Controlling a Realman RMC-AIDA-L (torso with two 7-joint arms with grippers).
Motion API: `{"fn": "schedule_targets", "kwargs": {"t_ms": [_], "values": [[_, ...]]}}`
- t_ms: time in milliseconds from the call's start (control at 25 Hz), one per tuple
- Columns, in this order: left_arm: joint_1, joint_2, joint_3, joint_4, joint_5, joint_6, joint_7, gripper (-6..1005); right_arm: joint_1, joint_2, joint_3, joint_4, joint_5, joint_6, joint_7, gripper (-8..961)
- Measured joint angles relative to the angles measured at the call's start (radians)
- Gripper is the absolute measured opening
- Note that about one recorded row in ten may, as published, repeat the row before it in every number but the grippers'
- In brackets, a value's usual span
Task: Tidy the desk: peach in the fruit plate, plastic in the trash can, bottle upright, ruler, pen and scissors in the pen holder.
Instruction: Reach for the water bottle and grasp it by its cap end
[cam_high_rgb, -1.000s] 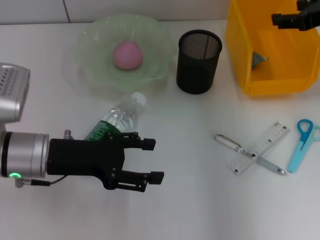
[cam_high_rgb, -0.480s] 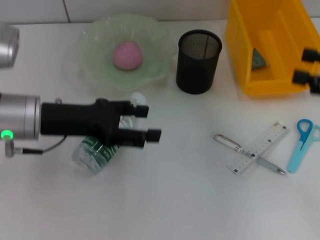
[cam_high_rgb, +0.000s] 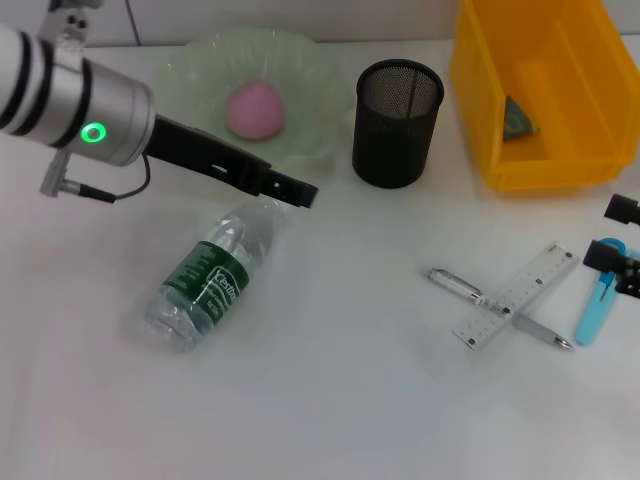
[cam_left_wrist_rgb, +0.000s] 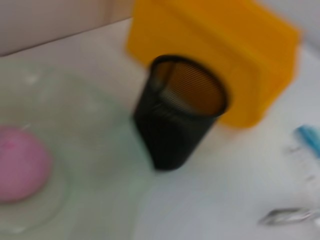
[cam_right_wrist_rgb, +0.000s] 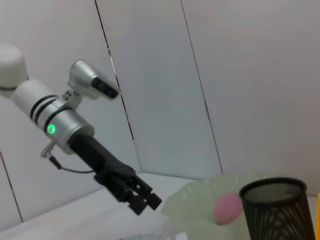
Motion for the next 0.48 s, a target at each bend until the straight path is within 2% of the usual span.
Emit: {"fn": "schedule_targets", "kwargs": {"t_ms": [120, 320, 480], "values": [[-0.033, -0.004, 0.108, 0.022, 0.148, -0.049, -0.130, 823, -0.002, 0.001, 0.007, 0.026, -0.014, 0.019, -0.024, 747], [-0.031, -0.006, 0.161, 0.060, 0.198, -0.052, -0.199, 818, -0.002, 0.002, 0.010, 0.039, -0.016, 0.045, -0.032, 747], [-0.021, -0.006, 0.166, 0.066, 0.201, -0.052, -0.227, 814, 0.004, 0.002, 0.008, 0.040, -0.016, 0.049, -0.034, 747]]}}
